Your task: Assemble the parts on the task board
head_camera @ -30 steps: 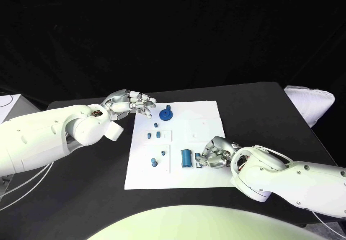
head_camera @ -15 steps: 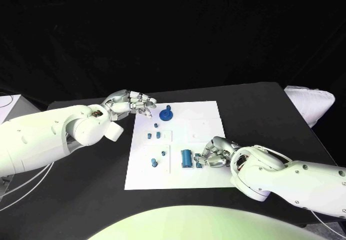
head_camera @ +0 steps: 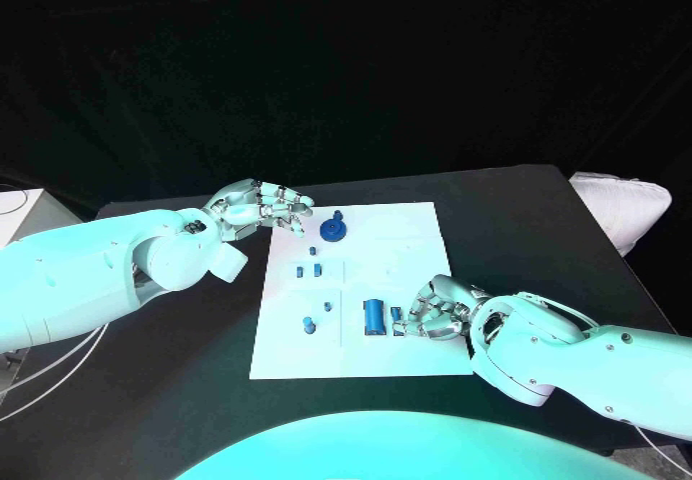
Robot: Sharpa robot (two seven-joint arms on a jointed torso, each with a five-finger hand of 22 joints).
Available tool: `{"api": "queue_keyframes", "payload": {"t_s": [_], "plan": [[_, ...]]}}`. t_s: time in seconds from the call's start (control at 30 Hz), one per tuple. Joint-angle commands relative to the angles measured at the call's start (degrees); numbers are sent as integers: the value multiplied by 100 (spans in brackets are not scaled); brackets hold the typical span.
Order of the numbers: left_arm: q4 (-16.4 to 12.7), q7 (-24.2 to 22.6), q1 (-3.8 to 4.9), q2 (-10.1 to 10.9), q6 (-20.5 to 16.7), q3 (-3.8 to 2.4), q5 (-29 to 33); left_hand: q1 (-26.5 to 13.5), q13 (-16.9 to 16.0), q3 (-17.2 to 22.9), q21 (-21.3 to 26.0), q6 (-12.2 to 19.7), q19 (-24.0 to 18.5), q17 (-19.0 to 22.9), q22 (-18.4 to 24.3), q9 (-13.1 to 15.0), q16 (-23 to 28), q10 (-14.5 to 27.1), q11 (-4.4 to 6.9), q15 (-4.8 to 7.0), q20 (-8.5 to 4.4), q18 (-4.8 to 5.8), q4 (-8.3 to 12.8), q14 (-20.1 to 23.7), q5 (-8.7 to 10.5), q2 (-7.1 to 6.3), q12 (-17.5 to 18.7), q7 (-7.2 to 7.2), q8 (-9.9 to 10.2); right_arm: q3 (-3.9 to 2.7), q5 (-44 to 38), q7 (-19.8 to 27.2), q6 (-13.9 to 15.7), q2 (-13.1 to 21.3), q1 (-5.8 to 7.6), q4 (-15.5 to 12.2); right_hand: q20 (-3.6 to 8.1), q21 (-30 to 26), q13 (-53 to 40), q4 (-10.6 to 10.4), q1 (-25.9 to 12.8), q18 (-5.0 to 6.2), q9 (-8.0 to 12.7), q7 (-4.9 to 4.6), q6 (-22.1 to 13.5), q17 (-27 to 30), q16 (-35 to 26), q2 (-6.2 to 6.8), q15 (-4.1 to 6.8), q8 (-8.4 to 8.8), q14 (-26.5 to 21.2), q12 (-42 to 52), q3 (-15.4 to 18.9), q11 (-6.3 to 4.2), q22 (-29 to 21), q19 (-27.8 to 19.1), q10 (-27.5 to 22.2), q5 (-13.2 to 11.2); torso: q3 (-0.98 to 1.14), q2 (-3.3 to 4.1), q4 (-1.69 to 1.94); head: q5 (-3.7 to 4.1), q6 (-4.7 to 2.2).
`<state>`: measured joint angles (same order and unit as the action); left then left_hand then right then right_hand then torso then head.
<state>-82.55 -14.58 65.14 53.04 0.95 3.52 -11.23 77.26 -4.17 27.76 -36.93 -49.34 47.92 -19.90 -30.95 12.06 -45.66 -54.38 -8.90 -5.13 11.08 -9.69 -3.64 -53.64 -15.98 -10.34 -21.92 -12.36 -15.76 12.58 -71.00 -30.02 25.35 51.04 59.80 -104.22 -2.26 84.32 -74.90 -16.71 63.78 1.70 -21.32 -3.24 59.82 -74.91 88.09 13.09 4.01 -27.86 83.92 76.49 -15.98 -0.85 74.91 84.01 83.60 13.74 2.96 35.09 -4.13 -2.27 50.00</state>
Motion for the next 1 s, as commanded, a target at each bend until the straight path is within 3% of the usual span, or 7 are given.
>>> {"api": "queue_keyframes", "payload": {"t_s": [0.03, 0.17, 0.47, 0.67, 1.0], "plan": [[-8, -33, 2, -3, 68, -5, -29, 44, -7, 17, 21, 19, 36, -6, 9, -5, 18, 37, 8, -10, -20, -67, -2, 15, -36, 27, -26, 2, 17, 0, -103, 372, -117, 43, -15, -52, 2, -23, -771, -4, -93, -48, 10, -24, 2, -1196, 4, -50, 11, 37, 535, -19, 105, 19, 1346, 366, 128, -21, 7, 4, 0, 3, 0], [-6, -31, 2, -2, 52, -5, -40, 44, -7, 17, 21, 19, 36, -6, 9, -5, 18, 37, 8, -10, -20, -67, -2, 15, -36, 27, -26, 2, 17, -1, -87, 440, -114, 90, -23, -69, 3, -15, -776, -6, -193, -49, 13, -19, 7, -1200, 6, -151, 13, 36, 536, -18, 248, 15, 1348, 369, 130, 36, 5, 4, 0, 13, 0], [4, -16, 2, -8, 32, -5, -46, 53, -8, 21, 21, 18, 38, -6, 8, -5, 18, 36, 9, -9, -21, -68, 2, 14, -37, 29, -27, 2, 16, 0, -72, 437, -267, 152, -29, -37, 5, -1, -783, 31, -72, -52, 17, -14, 0, -1213, 14, -170, 17, 39, 539, -12, 287, 9, 1352, 374, 134, 83, 0, 1, 3, 16, 0], [6, -14, 2, -12, 35, -5, -47, 53, -8, 21, 21, 18, 38, -6, 8, -5, 18, 36, 9, -9, -21, -68, 2, 14, -37, 29, -27, 2, 16, 0, -90, 397, -333, 149, -32, -33, 7, 7, -790, 63, 401, -54, 33, -15, 0, -1214, 15, -197, 18, 53, 539, -17, 317, 9, 1354, 377, 134, -135, 0, 4, 5, 10, 0], [8, -16, 2, -14, 38, -5, -47, 57, -8, 25, 20, 16, 41, -8, 7, -5, 18, 34, 9, -8, -22, -68, 2, 13, -37, 33, -30, 2, 14, -1, -137, 302, -218, 116, -36, -20, 8, 27, -796, 22, 488, -58, 44, -14, 13, -1224, 20, -319, 19, 61, 542, -12, 282, 7, 1360, 385, 139, -193, 4, 5, 6, 5, 0]]}}
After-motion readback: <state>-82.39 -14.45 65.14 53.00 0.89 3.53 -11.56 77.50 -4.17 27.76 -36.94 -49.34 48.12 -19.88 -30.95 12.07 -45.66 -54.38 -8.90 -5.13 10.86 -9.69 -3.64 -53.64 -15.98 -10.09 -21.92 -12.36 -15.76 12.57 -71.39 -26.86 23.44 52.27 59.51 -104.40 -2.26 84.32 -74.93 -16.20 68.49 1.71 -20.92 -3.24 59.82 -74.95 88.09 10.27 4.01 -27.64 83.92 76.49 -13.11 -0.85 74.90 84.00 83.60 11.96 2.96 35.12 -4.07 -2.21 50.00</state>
